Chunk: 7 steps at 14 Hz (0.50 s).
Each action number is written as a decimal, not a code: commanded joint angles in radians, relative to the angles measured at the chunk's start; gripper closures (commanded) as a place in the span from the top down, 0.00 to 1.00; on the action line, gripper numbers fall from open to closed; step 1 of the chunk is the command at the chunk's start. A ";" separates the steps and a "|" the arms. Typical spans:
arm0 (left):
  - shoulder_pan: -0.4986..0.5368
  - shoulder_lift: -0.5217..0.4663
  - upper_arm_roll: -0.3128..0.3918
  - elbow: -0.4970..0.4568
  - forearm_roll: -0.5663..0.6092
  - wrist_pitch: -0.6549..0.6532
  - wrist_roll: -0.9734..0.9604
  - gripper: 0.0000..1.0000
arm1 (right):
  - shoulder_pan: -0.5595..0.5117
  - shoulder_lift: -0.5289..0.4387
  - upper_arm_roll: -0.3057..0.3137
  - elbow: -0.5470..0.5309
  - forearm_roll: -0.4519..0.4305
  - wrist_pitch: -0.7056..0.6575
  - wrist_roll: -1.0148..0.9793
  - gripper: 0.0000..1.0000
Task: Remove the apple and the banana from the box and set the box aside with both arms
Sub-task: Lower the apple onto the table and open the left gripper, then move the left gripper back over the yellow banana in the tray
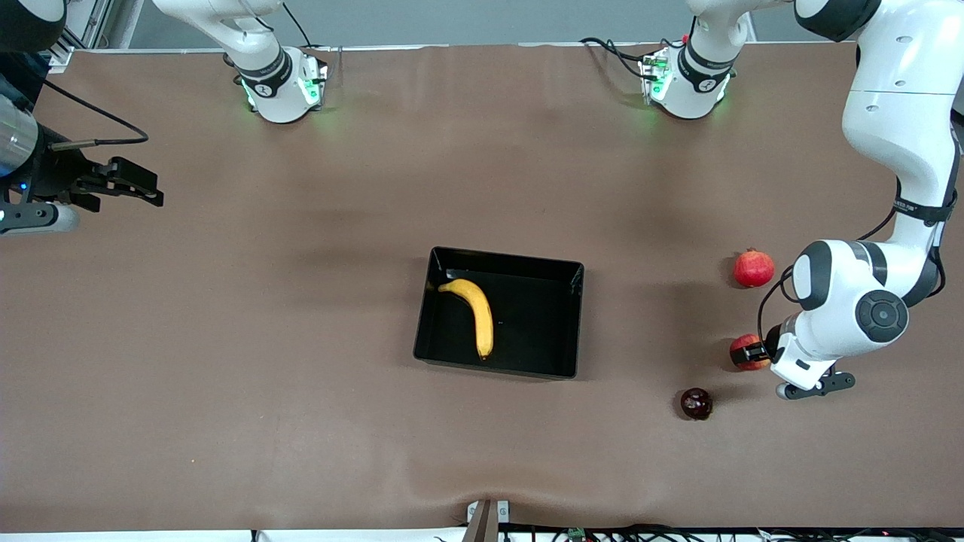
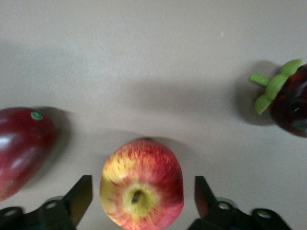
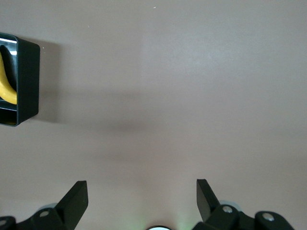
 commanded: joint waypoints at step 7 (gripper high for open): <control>-0.019 -0.131 -0.102 0.118 0.002 -0.262 -0.121 1.00 | -0.018 0.003 0.004 0.021 0.003 -0.004 -0.005 1.00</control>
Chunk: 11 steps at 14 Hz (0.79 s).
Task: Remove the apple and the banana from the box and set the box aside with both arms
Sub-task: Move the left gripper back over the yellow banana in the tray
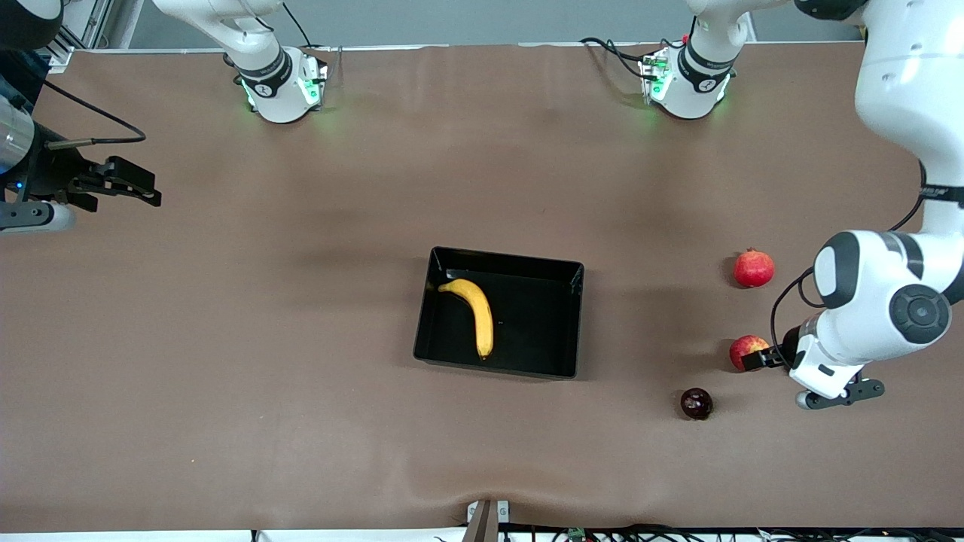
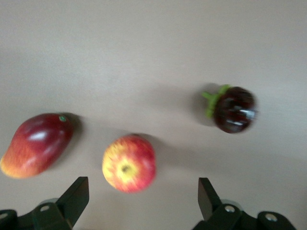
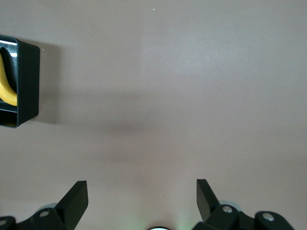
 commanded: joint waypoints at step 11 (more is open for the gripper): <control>-0.505 0.094 -0.008 0.194 0.016 -0.070 -0.751 1.00 | -0.014 0.003 0.005 0.018 0.003 -0.004 -0.006 1.00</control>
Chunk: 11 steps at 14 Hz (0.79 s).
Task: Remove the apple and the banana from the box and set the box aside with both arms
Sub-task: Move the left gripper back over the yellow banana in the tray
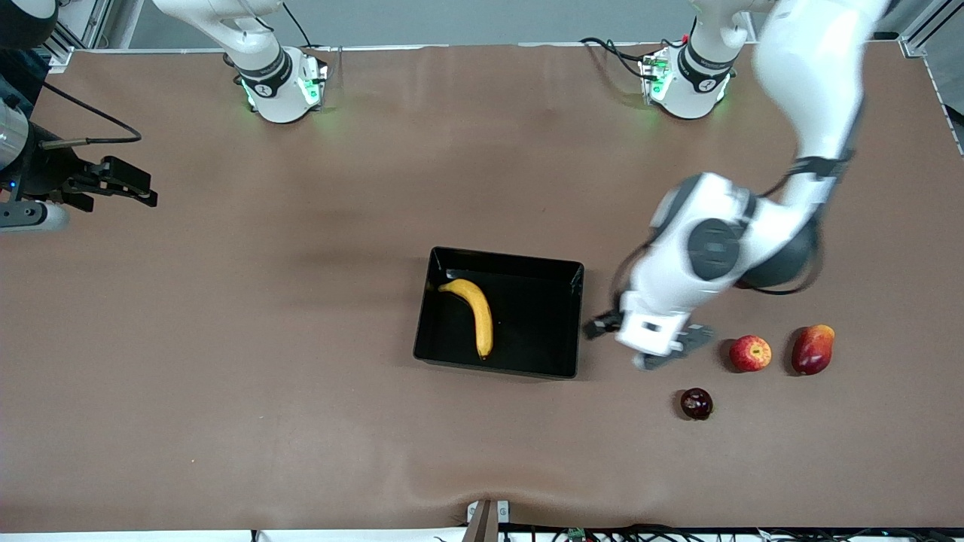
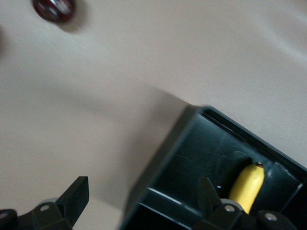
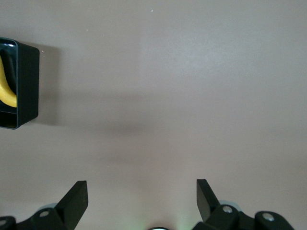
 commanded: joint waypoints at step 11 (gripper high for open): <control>-0.432 0.259 0.259 0.170 0.010 0.179 -0.117 1.00 | -0.012 0.003 0.007 0.014 0.003 -0.005 -0.005 1.00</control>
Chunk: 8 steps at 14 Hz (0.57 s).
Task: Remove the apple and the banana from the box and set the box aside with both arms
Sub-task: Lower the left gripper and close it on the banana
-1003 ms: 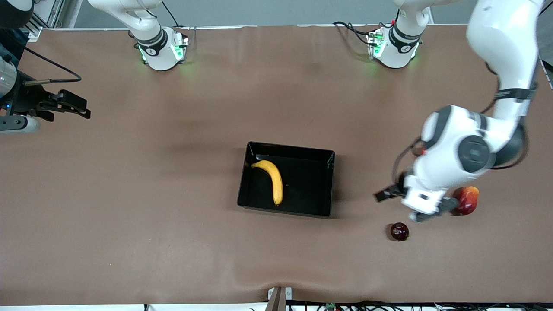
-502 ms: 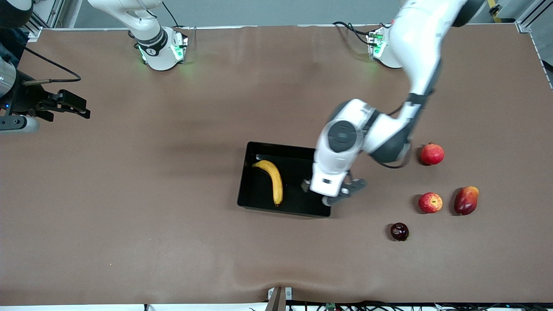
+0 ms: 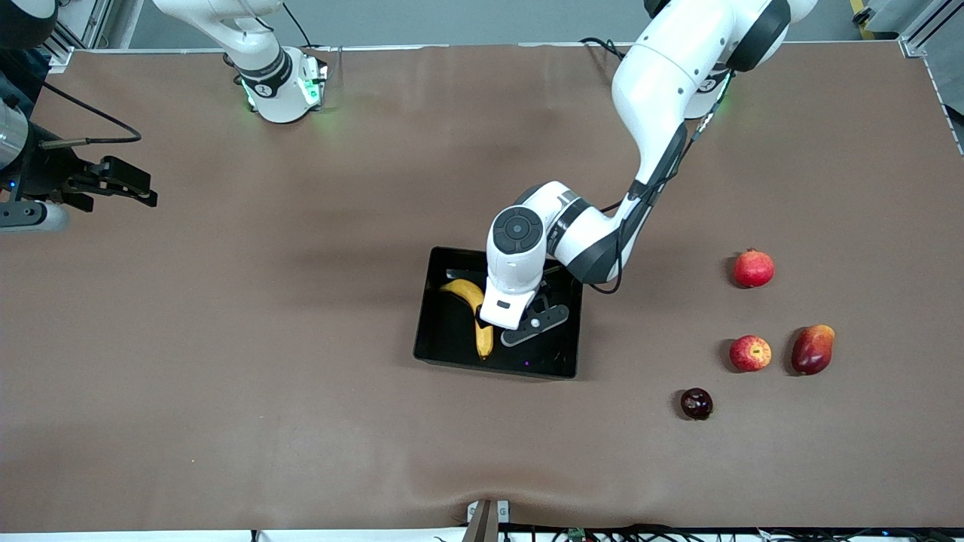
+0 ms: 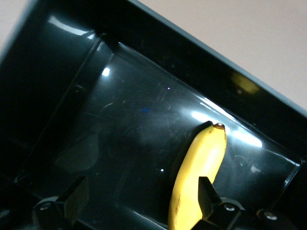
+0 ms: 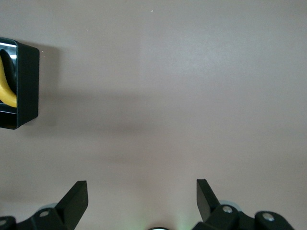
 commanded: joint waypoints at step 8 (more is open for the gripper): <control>-0.049 0.086 0.001 0.033 0.007 0.124 0.153 1.00 | -0.013 0.003 0.007 0.014 0.003 -0.006 -0.005 1.00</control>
